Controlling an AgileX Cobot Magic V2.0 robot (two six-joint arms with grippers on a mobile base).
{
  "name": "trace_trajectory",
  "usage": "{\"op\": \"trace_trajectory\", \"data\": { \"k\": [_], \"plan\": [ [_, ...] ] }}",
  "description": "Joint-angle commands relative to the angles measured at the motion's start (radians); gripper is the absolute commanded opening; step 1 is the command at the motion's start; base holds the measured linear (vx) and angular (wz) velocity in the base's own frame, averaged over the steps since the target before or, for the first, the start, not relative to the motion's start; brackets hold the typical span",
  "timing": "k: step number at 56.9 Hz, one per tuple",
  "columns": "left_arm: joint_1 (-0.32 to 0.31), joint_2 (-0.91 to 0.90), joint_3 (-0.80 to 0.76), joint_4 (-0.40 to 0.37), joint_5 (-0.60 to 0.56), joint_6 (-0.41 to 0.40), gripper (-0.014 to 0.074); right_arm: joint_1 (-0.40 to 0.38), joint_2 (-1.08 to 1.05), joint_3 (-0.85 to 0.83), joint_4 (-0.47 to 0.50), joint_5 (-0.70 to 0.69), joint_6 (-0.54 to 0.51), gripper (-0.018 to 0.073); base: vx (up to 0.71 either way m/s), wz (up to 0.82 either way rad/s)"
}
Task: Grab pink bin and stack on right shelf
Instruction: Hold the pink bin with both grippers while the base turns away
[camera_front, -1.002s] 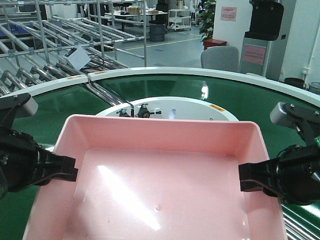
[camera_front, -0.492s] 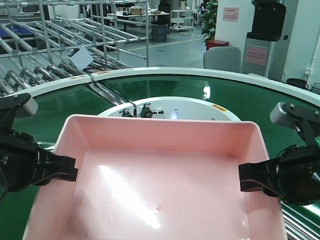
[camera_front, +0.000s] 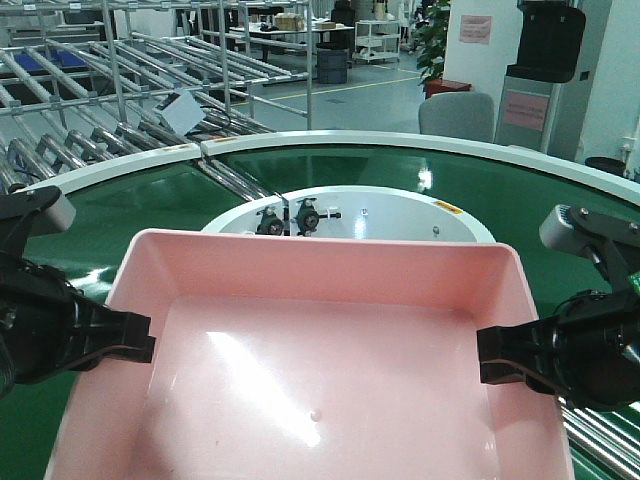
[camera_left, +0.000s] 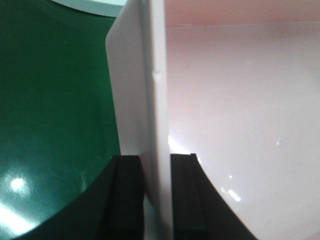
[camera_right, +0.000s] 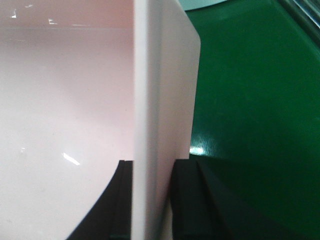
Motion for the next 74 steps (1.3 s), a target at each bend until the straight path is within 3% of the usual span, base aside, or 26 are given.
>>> {"op": "trace_trajectory", "data": {
  "k": [1,40,74],
  "plan": [
    [0.001,-0.037,-0.029,-0.020,-0.047,0.011,-0.0005,-0.009,-0.031,-0.034,0.009,-0.079,-0.003,-0.0008,-0.18,-0.03],
    [0.001,-0.037,-0.029,-0.020,-0.047,0.011,-0.0005,-0.009,-0.031,-0.034,0.009,-0.079,-0.003,-0.0008,-0.19,-0.12],
    [0.001,-0.037,-0.029,-0.020,-0.047,0.011,-0.0005,-0.009,-0.031,-0.034,0.009,-0.079,-0.003,-0.0008,-0.12,-0.47]
  ]
}}
